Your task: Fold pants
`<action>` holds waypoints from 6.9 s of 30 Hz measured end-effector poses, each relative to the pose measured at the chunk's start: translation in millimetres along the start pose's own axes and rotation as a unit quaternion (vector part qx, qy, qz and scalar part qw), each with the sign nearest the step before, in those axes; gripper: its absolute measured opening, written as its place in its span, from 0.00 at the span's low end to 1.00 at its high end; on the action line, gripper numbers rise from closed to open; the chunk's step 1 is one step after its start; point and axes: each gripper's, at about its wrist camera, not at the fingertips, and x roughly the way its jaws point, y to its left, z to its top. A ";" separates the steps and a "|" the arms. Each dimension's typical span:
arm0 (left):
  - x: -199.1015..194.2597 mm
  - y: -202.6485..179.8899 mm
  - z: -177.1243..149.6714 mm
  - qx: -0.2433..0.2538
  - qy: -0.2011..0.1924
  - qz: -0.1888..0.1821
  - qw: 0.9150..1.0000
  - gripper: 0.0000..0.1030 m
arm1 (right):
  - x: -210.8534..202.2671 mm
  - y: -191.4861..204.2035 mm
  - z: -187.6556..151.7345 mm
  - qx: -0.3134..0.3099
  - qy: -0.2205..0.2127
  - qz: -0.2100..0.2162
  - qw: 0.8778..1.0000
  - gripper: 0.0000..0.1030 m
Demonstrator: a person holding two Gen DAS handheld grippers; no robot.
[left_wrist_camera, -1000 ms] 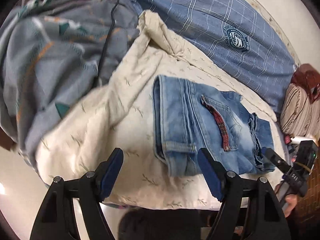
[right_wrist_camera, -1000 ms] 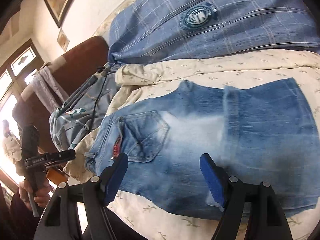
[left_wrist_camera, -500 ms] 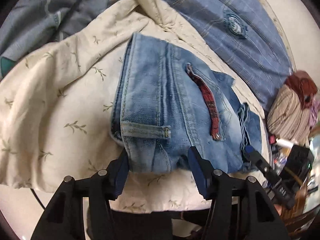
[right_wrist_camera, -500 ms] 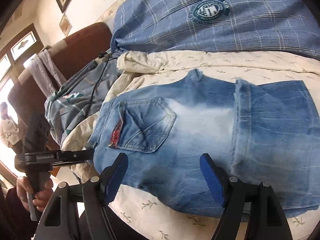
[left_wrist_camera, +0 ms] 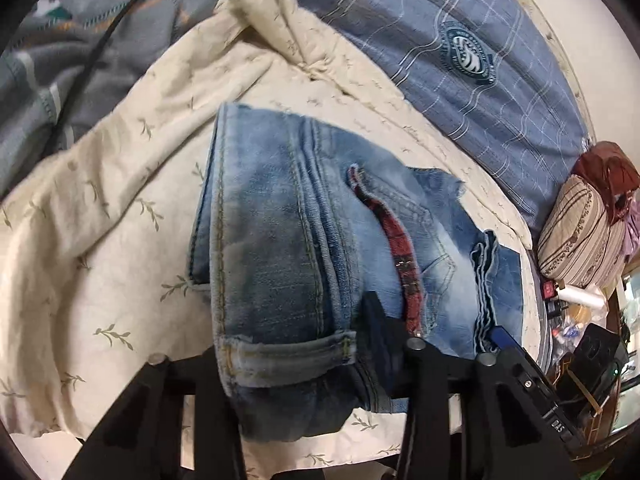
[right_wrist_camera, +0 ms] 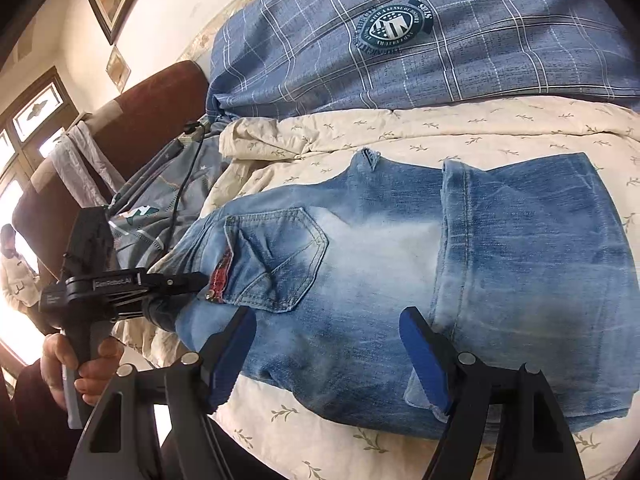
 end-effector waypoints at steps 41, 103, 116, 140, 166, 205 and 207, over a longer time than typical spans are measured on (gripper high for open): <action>-0.7 -49.1 1.3 0.067 -0.064 0.054 0.994 0.25 | 32.3 -17.7 6.7 0.017 0.042 -0.049 0.998 0.22; 102.6 -220.0 1.8 0.274 0.001 0.150 0.950 0.82 | -86.0 -86.4 25.5 0.083 -0.125 -0.113 0.982 0.27; 74.1 -215.3 -16.4 0.268 -0.026 0.164 0.949 0.88 | -83.7 -125.2 14.5 0.141 -0.095 -0.109 0.979 0.25; 79.1 -195.9 -35.8 0.298 -0.059 0.200 0.931 0.92 | -20.7 -144.1 71.5 0.140 -0.065 -0.149 0.977 0.26; 83.3 -177.7 -72.1 0.289 -0.049 0.212 0.932 0.93 | -74.6 -128.6 -8.8 0.140 -0.034 -0.145 0.979 0.40; -177.2 -205.6 -104.0 0.259 -0.286 0.145 0.911 1.00 | -235.0 92.3 -42.5 -0.053 -0.251 -0.164 0.953 0.73; -183.4 -207.1 -105.1 0.261 -0.288 0.145 0.910 1.00 | -237.3 96.8 -43.8 -0.052 -0.255 -0.161 0.952 0.73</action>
